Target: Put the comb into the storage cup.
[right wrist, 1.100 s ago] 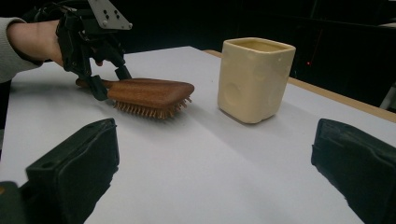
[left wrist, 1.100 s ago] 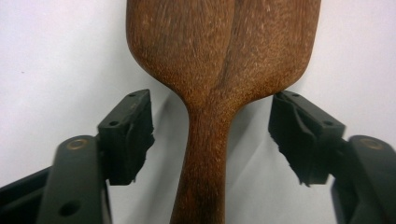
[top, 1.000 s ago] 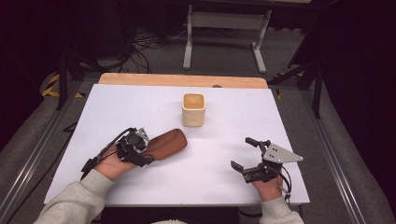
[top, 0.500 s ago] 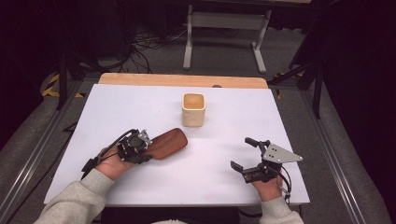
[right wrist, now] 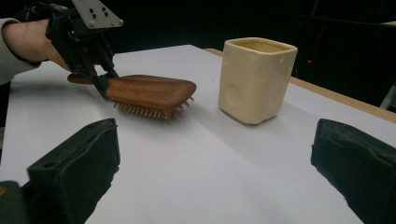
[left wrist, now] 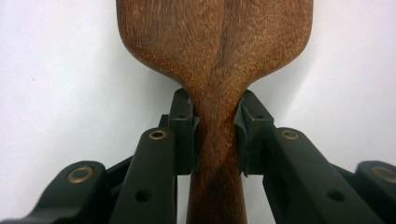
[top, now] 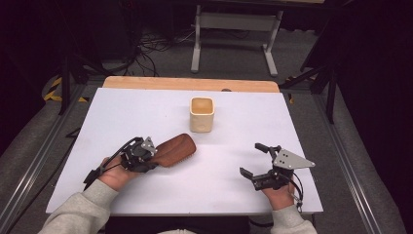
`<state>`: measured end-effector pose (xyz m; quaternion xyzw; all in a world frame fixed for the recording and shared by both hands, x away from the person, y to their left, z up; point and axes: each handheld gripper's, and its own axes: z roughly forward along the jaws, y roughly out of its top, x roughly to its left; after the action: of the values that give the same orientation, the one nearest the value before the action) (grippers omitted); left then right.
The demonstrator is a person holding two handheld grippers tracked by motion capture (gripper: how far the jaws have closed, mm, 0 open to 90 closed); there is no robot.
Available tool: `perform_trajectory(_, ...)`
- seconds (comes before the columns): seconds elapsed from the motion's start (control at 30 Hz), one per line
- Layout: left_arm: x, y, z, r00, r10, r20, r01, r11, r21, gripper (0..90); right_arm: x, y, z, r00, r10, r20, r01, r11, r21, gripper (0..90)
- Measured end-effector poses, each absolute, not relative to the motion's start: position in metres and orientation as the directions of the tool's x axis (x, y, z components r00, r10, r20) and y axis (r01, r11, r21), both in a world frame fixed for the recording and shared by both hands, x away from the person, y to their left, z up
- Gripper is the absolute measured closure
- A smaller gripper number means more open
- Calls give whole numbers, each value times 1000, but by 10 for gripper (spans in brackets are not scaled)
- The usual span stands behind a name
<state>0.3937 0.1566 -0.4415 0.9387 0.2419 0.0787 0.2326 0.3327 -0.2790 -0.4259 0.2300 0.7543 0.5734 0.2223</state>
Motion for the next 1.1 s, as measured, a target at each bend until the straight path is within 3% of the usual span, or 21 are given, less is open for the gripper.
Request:
perform_trajectory(0.33, 376, 170, -426, 850, 526, 29, 382, -654, 653, 726, 334, -273, -418, -800, 594, -81, 97, 262, 960, 30)
perform_trajectory(0.63, 357, 178, -422, 832, 551, 62, 291, -528, 798, 725, 338, -261, -410, -822, 563, -84, 100, 288, 952, 36)
perform_trajectory(1.1, 343, 184, -428, 803, 593, 56, 214, -375, 902, 725, 343, -234, -401, -857, 507, -92, 94, 330, 939, 43)
